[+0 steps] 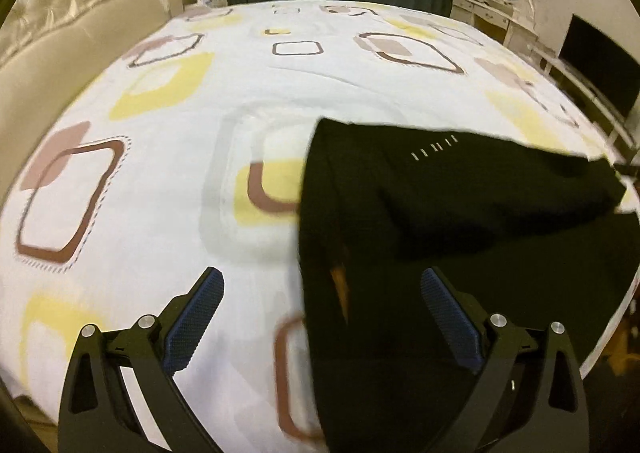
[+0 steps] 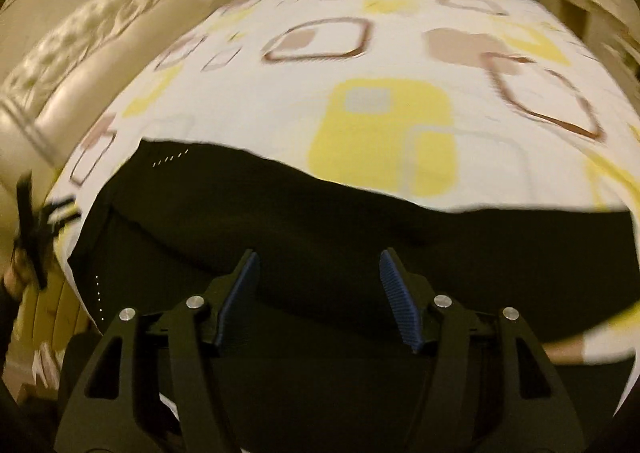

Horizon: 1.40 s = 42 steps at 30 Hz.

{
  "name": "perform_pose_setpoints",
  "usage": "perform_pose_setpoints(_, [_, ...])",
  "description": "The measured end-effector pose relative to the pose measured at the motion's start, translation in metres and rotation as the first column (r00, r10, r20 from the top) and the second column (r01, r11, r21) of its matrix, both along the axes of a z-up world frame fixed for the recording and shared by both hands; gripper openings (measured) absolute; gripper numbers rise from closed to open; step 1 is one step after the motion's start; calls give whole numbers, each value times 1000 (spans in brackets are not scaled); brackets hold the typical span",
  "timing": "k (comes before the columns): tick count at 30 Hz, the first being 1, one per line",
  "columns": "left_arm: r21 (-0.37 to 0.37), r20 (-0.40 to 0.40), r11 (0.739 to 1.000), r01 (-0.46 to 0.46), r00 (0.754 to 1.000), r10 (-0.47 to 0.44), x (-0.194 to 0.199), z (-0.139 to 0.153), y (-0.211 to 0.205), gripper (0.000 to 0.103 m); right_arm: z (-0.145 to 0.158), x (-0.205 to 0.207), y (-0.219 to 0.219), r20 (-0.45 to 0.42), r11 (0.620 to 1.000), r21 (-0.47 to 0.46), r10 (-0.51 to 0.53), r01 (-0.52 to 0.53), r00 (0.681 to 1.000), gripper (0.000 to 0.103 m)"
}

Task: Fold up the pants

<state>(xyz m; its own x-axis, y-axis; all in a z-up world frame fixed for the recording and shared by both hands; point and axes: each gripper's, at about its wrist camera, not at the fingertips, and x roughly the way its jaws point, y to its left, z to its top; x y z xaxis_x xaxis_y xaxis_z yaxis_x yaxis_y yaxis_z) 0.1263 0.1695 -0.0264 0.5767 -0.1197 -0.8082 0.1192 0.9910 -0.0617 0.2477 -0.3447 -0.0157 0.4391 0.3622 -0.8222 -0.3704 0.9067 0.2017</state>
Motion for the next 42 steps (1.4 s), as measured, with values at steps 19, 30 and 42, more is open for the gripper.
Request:
perform_pose_setpoints(19, [-37,-185,961,273,943,-275,176,-62,-36,98,-72,124,83,-248,949,-82,275,-303,929,62])
perform_pose_setpoints(30, [-168,-204,948,272,931,-303,194,-51,-30,11,-64,98,118,-208,901,-198,346,-386,915,7])
perform_pose_setpoints(42, [-208,-125,939,275,944,-304,160,-14,-28,12,-19,51,110,-35,937,-189,291,-293,956,7])
